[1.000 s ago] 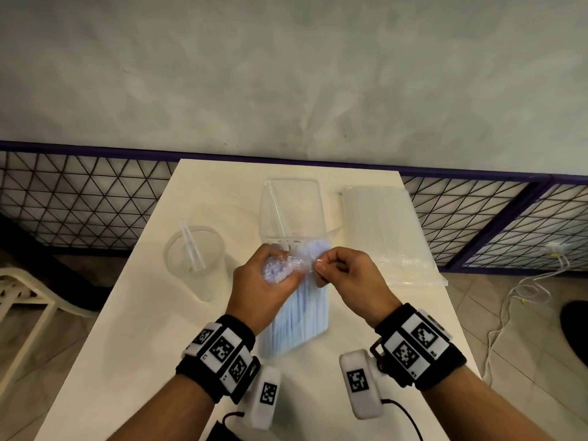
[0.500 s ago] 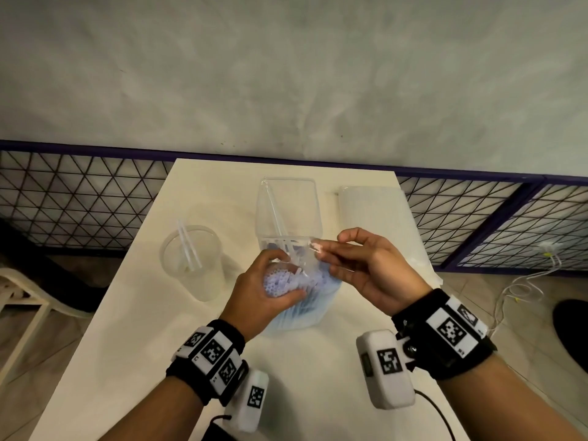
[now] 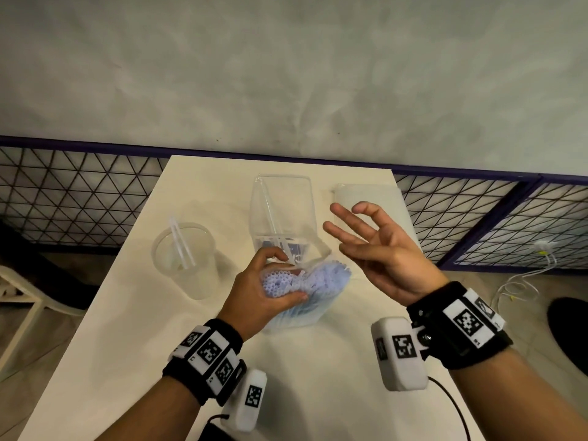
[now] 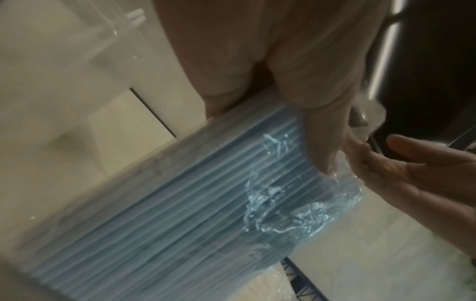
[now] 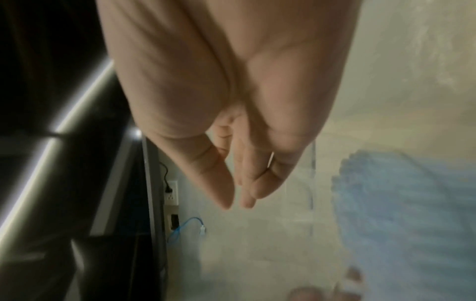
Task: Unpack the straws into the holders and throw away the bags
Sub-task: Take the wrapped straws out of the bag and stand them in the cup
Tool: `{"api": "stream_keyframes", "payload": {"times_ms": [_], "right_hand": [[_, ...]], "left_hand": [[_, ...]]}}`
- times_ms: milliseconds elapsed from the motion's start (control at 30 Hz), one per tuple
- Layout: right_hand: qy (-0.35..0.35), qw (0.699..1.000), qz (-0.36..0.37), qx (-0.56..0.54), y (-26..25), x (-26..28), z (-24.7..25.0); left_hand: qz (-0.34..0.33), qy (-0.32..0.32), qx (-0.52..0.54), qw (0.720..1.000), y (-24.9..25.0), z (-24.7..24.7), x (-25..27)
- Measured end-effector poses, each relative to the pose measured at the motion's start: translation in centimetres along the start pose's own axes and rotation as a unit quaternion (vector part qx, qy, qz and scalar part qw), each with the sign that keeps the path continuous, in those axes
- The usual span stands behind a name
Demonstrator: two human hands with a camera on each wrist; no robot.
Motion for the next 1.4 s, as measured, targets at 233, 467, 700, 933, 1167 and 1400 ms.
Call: {"api": "stream_keyframes", "payload": {"times_ms": [233, 467, 700, 933, 1167, 1400], "right_hand": [[0.110, 0.833, 0.174, 0.513, 0.4, 1.2, 0.5], [0.089, 0.826, 0.164, 0.532, 3.2, 0.5, 2.5], [0.097, 0.849, 0.131, 0.503, 3.0, -0.4, 1.9], [0.091, 0.878, 0.072, 0.464, 3.8, -0.9, 2.5], [0.046, 0.902, 0.026, 0.429, 3.9, 0.3, 1.9], [0.040, 0.934, 0.005, 0.356, 2.8, 1.4, 1.7]], "left_hand": [[-0.015, -0.009, -0.002, 1.000, 0.8, -0.4, -0.3], [-0.001, -0.031, 0.063, 0.998, 0.1, 0.2, -0.2], [-0.073, -0.034, 0.003, 0.997, 0.9, 1.6, -0.3], [-0.188, -0.087, -0.118, 0.971, 1.1, 2.6, -0.7], [-0.104, -0.062, -0.076, 0.990, 0.4, 2.4, -0.8], [-0.050, -0.072, 0.060, 0.994, 2.1, 2.1, -0.4]]}}
Point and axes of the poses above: each hand's wrist, its own x-axis away from the middle knuckle, its own z-axis out of the back of the hand, y = z × x, the point moved 3 cm from there along -x, towards the middle knuckle, and after that the axes turned 7 degrees about -z, right-handed, at the moved point
